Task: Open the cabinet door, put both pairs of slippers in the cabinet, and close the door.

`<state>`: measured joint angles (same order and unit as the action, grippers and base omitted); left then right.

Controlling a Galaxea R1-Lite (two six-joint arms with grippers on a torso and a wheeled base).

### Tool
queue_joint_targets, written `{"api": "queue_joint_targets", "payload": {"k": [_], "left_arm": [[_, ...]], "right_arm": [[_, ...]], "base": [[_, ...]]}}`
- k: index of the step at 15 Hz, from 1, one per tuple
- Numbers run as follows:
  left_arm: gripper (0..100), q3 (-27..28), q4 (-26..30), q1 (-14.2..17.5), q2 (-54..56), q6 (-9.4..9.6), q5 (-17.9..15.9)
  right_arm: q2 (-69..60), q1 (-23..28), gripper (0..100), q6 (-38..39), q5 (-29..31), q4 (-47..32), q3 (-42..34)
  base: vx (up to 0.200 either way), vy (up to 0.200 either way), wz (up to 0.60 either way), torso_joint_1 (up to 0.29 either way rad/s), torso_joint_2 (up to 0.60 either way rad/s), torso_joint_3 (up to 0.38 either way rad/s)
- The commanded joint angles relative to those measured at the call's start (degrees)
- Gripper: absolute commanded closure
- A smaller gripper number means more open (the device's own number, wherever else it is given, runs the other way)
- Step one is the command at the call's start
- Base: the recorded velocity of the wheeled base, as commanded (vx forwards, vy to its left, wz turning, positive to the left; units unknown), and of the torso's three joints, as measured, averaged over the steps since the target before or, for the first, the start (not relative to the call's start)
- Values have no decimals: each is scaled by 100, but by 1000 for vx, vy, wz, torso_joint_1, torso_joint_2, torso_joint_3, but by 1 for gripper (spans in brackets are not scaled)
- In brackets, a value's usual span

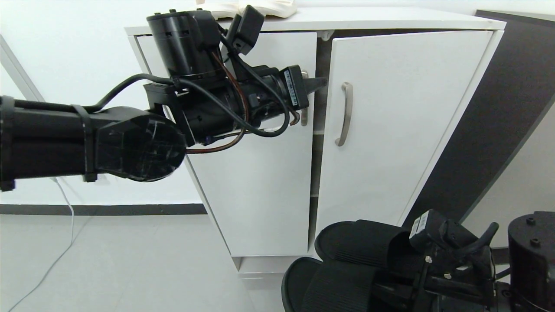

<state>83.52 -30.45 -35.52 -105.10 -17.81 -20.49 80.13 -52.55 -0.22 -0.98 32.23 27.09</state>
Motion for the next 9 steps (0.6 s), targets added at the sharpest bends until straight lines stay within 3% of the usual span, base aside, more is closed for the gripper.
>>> {"api": "queue_joint_targets", "payload": {"k": [1, 6, 9], "left_arm": [[100, 253, 4, -16, -363, -3, 1], [100, 385, 4, -34, -450, -30, 1], [100, 323, -5, -183, -389, -21, 37]], "right_arm": [[38, -36, 100, -4, 1, 2, -11], [117, -115, 100, 4, 1, 2, -19], [108, -150, 100, -4, -8, 2, -37]], "base": [[0, 0, 0, 0, 0, 0], [0, 0, 0, 0, 0, 0], [-200, 0, 0, 4, 2, 7]]}}
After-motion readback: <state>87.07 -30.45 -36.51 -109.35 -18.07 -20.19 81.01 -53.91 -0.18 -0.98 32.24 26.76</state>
